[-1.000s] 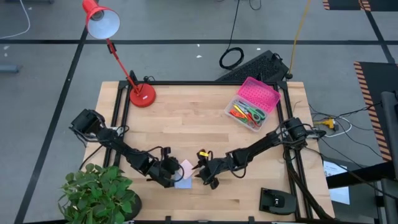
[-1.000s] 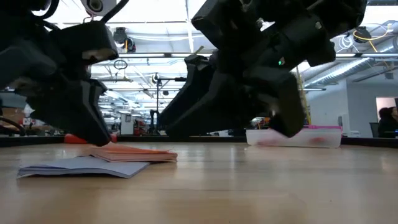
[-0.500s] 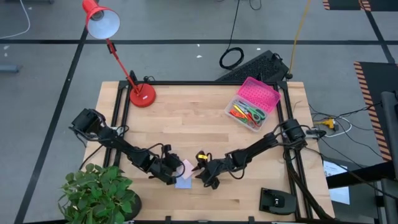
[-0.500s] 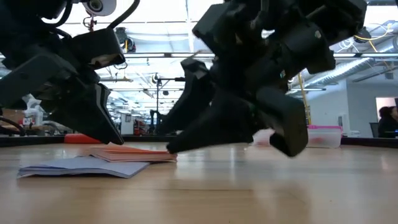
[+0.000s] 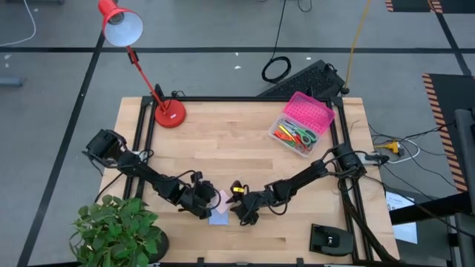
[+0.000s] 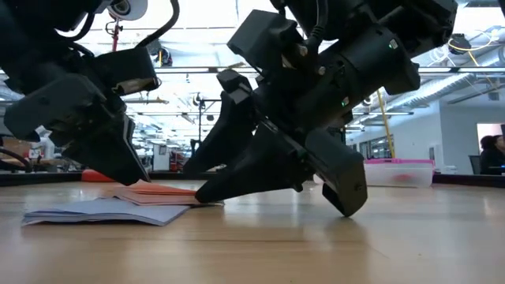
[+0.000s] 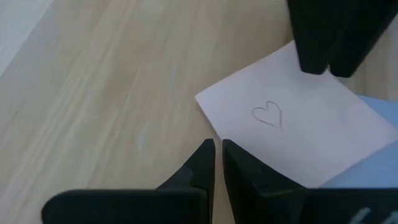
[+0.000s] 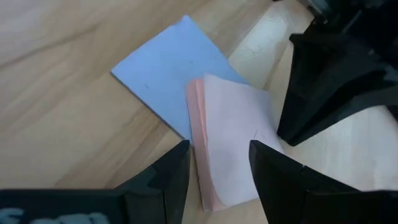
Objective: Pack school essentials
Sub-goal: Put the pink sticky notes into the supply box
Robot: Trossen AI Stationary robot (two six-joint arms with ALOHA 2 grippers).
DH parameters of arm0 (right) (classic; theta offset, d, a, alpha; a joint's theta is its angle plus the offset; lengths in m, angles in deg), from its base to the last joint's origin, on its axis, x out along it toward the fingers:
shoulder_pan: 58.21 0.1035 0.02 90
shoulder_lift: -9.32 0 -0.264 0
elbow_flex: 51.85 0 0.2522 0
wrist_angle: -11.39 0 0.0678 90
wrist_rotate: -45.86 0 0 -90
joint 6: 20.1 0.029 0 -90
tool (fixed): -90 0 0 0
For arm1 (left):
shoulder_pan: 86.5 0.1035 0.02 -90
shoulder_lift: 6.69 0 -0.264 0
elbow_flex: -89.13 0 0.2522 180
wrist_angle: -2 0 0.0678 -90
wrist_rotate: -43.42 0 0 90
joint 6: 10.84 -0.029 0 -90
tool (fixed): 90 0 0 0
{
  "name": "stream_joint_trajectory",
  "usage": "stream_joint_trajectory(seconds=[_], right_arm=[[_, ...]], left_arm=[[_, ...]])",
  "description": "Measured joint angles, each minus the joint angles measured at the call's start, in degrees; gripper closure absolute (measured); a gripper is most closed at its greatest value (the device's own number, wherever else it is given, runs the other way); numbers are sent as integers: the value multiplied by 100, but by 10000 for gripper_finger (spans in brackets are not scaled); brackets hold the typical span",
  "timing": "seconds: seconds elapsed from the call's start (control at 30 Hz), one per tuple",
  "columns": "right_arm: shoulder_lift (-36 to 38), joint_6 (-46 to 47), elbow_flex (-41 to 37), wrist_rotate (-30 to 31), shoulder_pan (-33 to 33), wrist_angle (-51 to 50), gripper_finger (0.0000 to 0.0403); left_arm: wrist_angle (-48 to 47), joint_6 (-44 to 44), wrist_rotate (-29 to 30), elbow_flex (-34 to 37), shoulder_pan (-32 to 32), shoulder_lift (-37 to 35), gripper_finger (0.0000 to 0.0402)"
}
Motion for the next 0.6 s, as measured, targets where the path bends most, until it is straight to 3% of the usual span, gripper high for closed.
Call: stream_joint_trajectory(seconds=[0.3,0.6], right_arm=[[9,-578,19,64,0,-369,242],[71,-506,285,-52,-3,-1035,242]], left_arm=[[2,-3,-2,0,10,7,366],[35,-38,-6,0,10,7,366]])
